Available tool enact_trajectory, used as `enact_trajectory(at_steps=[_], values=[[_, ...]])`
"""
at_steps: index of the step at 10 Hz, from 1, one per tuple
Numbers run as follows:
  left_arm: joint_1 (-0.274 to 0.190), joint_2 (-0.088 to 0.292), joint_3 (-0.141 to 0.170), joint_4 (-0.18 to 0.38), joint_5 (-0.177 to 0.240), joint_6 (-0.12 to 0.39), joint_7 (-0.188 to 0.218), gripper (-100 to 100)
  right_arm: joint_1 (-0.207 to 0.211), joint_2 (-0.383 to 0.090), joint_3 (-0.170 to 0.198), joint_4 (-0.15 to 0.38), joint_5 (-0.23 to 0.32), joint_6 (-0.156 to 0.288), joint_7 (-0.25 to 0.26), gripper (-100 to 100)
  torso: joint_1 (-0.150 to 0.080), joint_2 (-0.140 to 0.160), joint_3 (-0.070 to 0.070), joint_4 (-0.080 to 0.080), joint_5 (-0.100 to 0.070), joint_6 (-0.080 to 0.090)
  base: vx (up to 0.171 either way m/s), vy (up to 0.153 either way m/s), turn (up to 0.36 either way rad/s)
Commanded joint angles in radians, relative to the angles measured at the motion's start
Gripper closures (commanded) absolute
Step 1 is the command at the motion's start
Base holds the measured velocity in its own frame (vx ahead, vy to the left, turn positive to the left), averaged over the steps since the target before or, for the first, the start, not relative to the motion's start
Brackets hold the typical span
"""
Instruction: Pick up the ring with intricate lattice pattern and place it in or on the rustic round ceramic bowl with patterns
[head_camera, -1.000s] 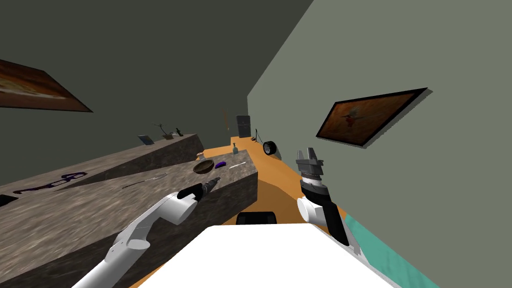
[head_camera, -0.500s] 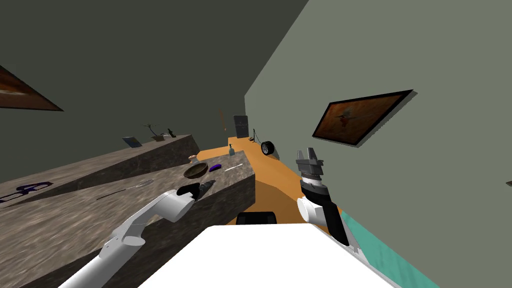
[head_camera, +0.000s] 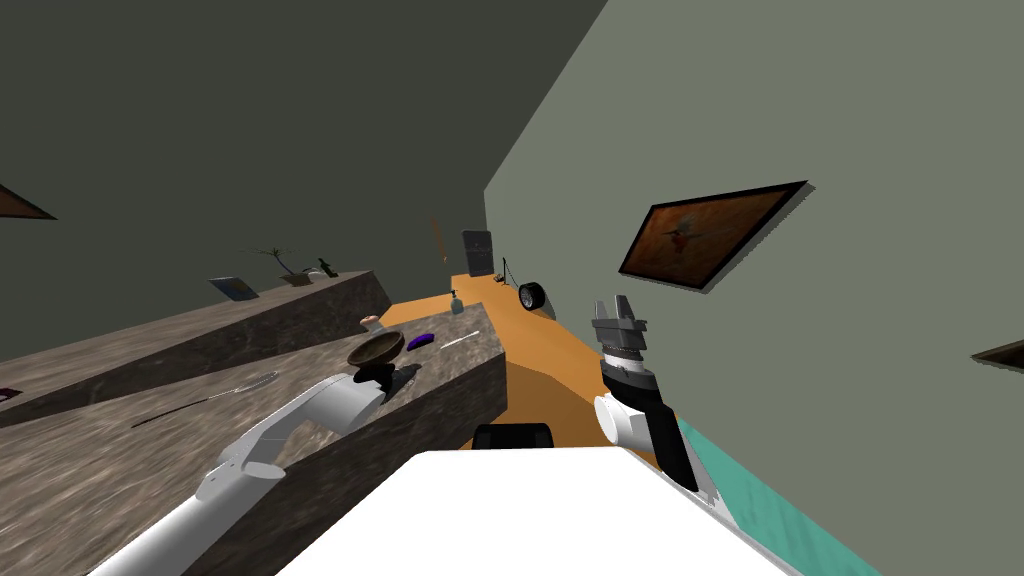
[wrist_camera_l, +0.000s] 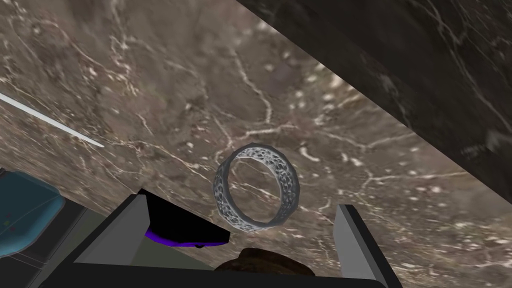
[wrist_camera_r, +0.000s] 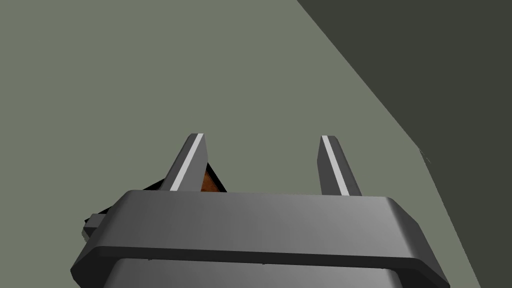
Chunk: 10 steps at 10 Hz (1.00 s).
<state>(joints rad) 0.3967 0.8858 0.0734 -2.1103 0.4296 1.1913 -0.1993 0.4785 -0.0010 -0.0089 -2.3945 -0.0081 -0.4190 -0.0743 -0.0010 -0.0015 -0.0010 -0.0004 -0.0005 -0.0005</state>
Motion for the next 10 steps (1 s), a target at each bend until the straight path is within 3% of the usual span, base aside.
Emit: enact_trajectory(at_steps=[1,2,3,5,6,7,10], values=[[0.0,0.0,0.0,0.0,0.0,0.0,0.0,-100,0.0,0.0,0.0,0.0,0.0,0.0,0.0,0,0.0,0.0,0.0,0.0,0.0,0.0,0.01,-0.005,-0.005],[0.0,0.001,0.0,0.0,0.0,0.004,0.001,0,0.0,0.0,0.0,0.0,0.0,0.0,0.0,0,0.001,0.001,0.001,0.0,0.0,0.0,0.0,0.0,0.0],[-0.006,-0.011,-0.009,0.033,-0.011,-0.019,-0.004,-100,0.0,0.0,0.0,0.0,0.0,0.0,0.0,0,0.001,0.002,0.001,0.0,0.0,0.0,0.009,0.007,-0.062],[-0.011,-0.022,-0.018,0.066,-0.023,-0.042,-0.009,-100,0.0,0.0,0.0,0.0,0.0,0.0,0.0,0,0.002,0.002,0.001,0.0,0.001,0.0,0.009,0.012,-0.05],[-0.009,-0.02,-0.017,0.057,-0.021,-0.035,-0.008,-100,0.0,0.0,0.0,0.0,0.0,0.0,0.0,0,0.002,0.002,0.001,0.0,0.001,0.0,0.0,0.0,0.0],[-0.01,-0.021,-0.018,0.059,-0.022,-0.038,-0.008,100,0.0,0.0,0.0,0.0,0.0,0.0,0.0,0,0.002,0.002,0.001,0.001,0.0,0.0,-0.002,0.001,0.011],[-0.009,-0.021,-0.017,0.06,-0.022,-0.037,-0.008,100,0.0,0.0,0.0,0.0,0.0,0.0,0.0,0,0.001,0.002,0.001,0.001,0.001,0.0,0.0,0.0,0.0]])
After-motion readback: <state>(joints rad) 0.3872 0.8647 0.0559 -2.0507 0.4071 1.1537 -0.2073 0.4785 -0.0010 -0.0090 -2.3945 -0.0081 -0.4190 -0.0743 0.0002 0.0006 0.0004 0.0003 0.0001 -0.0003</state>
